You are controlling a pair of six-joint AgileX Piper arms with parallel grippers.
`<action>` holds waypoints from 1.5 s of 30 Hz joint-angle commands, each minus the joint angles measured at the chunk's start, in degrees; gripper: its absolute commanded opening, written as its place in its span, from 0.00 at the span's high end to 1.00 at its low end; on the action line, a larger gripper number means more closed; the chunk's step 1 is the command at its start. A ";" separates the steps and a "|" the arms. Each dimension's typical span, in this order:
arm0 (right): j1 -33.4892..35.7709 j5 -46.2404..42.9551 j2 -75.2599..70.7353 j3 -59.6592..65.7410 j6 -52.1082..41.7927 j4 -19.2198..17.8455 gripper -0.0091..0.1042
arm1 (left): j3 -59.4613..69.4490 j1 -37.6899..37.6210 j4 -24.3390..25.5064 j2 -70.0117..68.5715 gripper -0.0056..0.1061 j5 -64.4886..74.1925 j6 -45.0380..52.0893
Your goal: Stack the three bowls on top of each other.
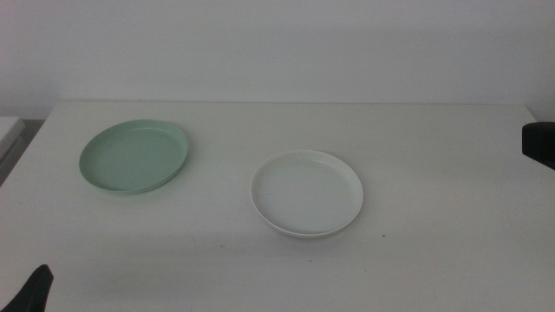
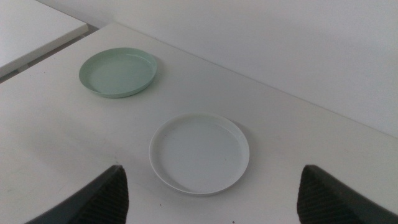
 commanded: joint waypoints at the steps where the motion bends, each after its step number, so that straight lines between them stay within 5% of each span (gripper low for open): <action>1: -0.50 -0.45 -0.30 0.34 -0.13 0.02 0.14 | 0.02 0.18 0.98 -0.19 0.11 -0.78 0.37; 6: -0.50 -0.45 -0.30 0.34 -0.13 0.02 0.14 | -2.42 1.07 2.04 1.24 0.11 -0.23 -1.55; 15: -0.50 -0.44 -0.30 0.34 -0.13 0.16 0.14 | -40.46 8.16 -2.52 39.56 0.11 31.53 -2.90; 20: -0.50 -0.44 -0.30 0.34 -0.13 0.16 0.14 | -48.21 8.05 -5.20 56.22 0.11 44.23 -3.00; 24: -0.50 -0.44 -0.30 0.34 -0.13 0.16 0.14 | -48.39 8.05 -11.58 66.66 0.11 34.26 5.47; 28: -0.50 -0.44 -0.30 0.34 -0.13 0.16 0.14 | -55.13 9.22 -6.78 77.83 0.11 28.46 6.13; 37: -0.50 -0.44 -0.30 0.34 -0.13 0.16 0.14 | -80.71 13.46 -6.66 101.71 0.11 35.77 10.50; 45: -0.50 -0.44 -0.30 0.34 -0.13 0.16 0.14 | -89.97 15.04 -6.56 115.62 0.11 32.05 12.67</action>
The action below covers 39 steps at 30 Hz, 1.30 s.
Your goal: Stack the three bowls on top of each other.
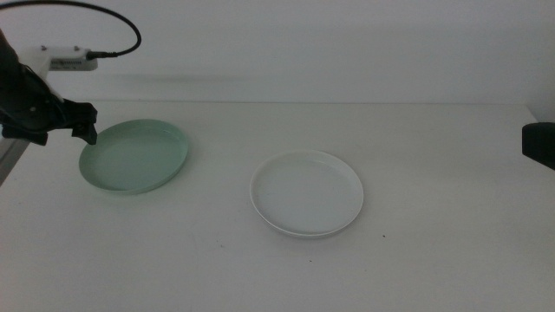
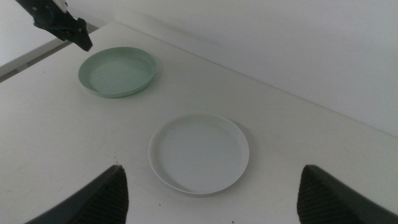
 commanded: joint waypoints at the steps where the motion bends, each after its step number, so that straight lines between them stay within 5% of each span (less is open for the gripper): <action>1: -0.40 -0.44 -0.30 0.24 -0.13 0.16 0.14 | -2.24 0.62 0.17 3.08 0.11 -2.83 -0.58; 8: -0.40 -0.44 -0.30 0.24 -0.13 0.16 0.14 | -4.45 1.16 -1.54 11.21 0.12 -6.76 -1.21; 13: -0.40 -0.44 -0.30 0.24 -0.13 0.16 0.14 | -4.45 1.16 -2.26 13.37 0.23 -7.49 -0.06; 17: -0.40 -0.44 -0.30 0.24 -0.13 0.16 0.14 | -4.45 1.16 -3.87 14.15 0.45 -7.89 -0.06; 23: -0.40 -0.44 -0.30 0.24 -0.13 0.16 0.14 | -4.45 1.61 -3.63 12.44 0.97 -5.69 -2.91; 27: -0.40 -0.44 -0.30 0.24 -0.13 0.16 0.14 | -4.45 1.76 -3.97 4.66 0.97 -0.52 -3.39; 31: -0.40 -0.44 -0.30 0.24 -0.13 0.16 0.14 | -1.60 -1.09 -10.25 -6.69 0.97 4.01 -4.69; 39: -0.40 -0.44 -0.30 0.24 -0.13 0.16 0.14 | 13.78 -20.98 -10.38 -17.77 0.97 -11.70 -11.60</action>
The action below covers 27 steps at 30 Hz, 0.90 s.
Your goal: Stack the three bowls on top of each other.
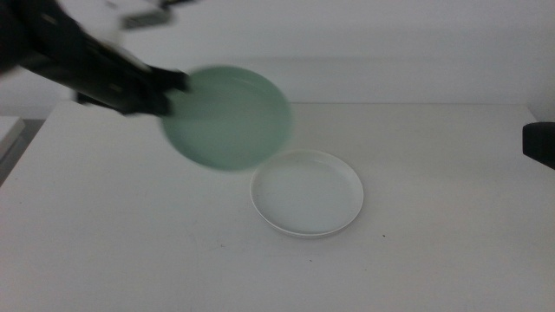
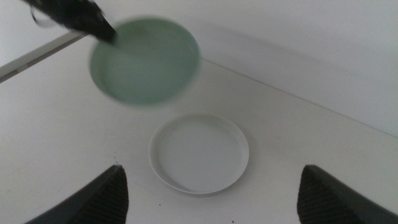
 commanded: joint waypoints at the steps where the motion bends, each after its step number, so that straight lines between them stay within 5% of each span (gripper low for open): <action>1: -0.28 -0.44 -0.30 0.24 -0.13 0.16 0.14 | 2.78 -4.76 -0.19 -0.05 0.97 -4.92 -3.23; 9: -0.28 -0.44 -0.30 0.24 -0.13 0.16 0.14 | 2.82 -12.62 -3.99 8.69 0.97 -11.24 -6.01; 27: -0.28 -0.44 -0.30 0.24 -0.13 0.16 0.14 | 2.71 -16.48 -7.10 16.49 0.94 -15.73 -5.12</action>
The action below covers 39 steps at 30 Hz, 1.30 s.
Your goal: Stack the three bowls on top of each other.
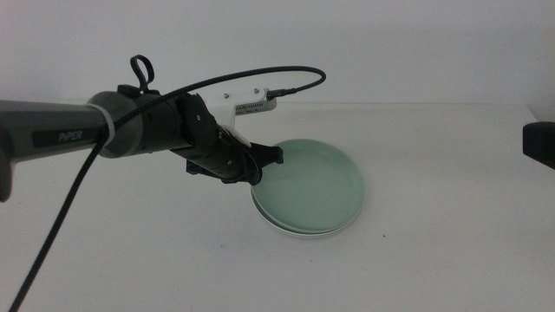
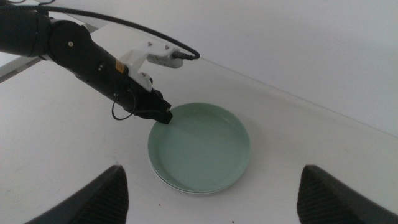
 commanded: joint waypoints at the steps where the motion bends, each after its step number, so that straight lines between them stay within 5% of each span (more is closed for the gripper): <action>1: -0.28 -0.44 -0.30 0.24 -0.13 0.16 0.14 | -0.12 -0.37 -0.91 0.20 0.92 -0.89 0.90; 6: -0.28 -0.44 -0.30 0.24 -0.13 0.16 0.14 | -0.12 0.10 -0.82 -2.24 0.73 0.04 4.53; 9: -0.28 -0.44 -0.30 0.24 -0.13 0.16 0.14 | -0.12 0.82 2.49 -6.84 0.48 1.44 4.68; 13: -0.28 -0.44 -0.30 0.24 -0.13 0.16 0.14 | -0.01 2.92 12.88 -15.07 0.12 6.27 -0.67; 18: -0.28 -0.44 -0.30 0.24 -0.13 0.16 0.14 | 4.94 6.56 29.10 -32.57 0.11 11.65 -9.37; 21: -0.28 -0.44 -0.30 0.24 -0.13 0.16 0.14 | 13.82 9.81 33.16 -45.78 0.11 10.75 -9.26; 25: -0.28 -0.44 -0.30 0.24 -0.13 0.16 0.14 | 28.48 18.01 33.71 -71.03 0.11 6.97 -8.99; 39: -0.28 -0.44 -0.30 0.24 -0.13 0.16 0.14 | 28.48 20.12 30.65 -72.23 0.11 5.75 -9.28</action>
